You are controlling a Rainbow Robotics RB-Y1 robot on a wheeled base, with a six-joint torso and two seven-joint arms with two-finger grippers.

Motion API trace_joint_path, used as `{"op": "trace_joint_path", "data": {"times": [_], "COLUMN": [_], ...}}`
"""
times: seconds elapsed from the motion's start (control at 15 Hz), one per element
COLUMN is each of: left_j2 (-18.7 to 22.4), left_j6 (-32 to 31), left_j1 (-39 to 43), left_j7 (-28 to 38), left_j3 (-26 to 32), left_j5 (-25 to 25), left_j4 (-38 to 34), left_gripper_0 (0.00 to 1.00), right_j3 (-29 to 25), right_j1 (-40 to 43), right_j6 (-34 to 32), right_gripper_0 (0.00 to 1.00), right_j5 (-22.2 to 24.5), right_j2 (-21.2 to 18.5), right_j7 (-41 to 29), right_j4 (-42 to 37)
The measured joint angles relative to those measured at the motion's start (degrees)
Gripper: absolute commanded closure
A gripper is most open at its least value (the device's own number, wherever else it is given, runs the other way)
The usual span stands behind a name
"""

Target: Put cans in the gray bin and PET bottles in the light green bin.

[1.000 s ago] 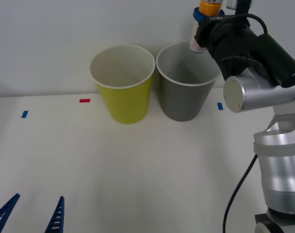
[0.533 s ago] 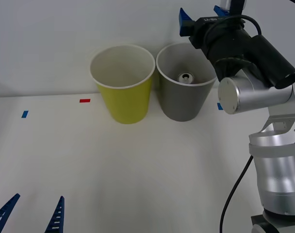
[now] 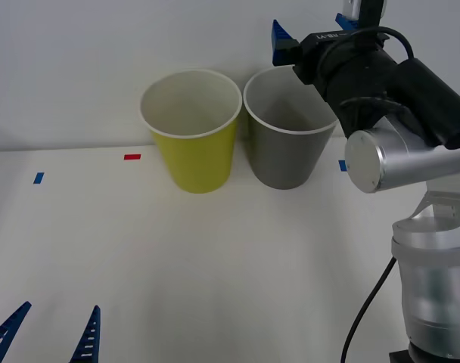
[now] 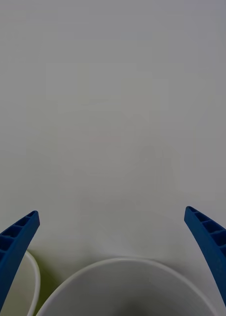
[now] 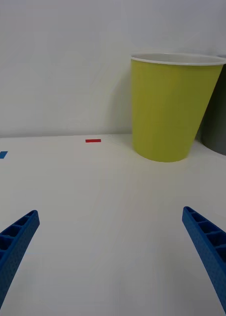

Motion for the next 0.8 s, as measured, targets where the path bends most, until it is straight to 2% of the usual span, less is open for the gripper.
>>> {"op": "trace_joint_path", "data": {"times": [0.27, 0.6, 0.8], "left_j2": [0.0, 0.0, 0.0], "left_j6": [0.0, 0.0, 0.0], "left_j1": [0.0, 0.0, 0.0], "left_j7": [0.0, 0.0, 0.0], "left_j3": [0.0, 0.0, 0.0], "left_j5": [0.0, 0.0, 0.0], "left_j4": [0.0, 0.0, 0.0], "left_gripper_0": [0.0, 0.0, 0.0], "right_j3": [-1.3, -1.8, -2.0], "right_j1": [8.5, 22.7, 30.0], "right_j6": [2.0, 2.2, -0.4], "right_gripper_0": [0.0, 0.0, 0.0], "right_j5": [0.2, 0.4, 0.2], "right_j2": [0.3, -1.8, -2.8], "right_j7": [0.1, -0.3, -0.3], "right_j4": [-10.6, -22.4, -24.4]}}
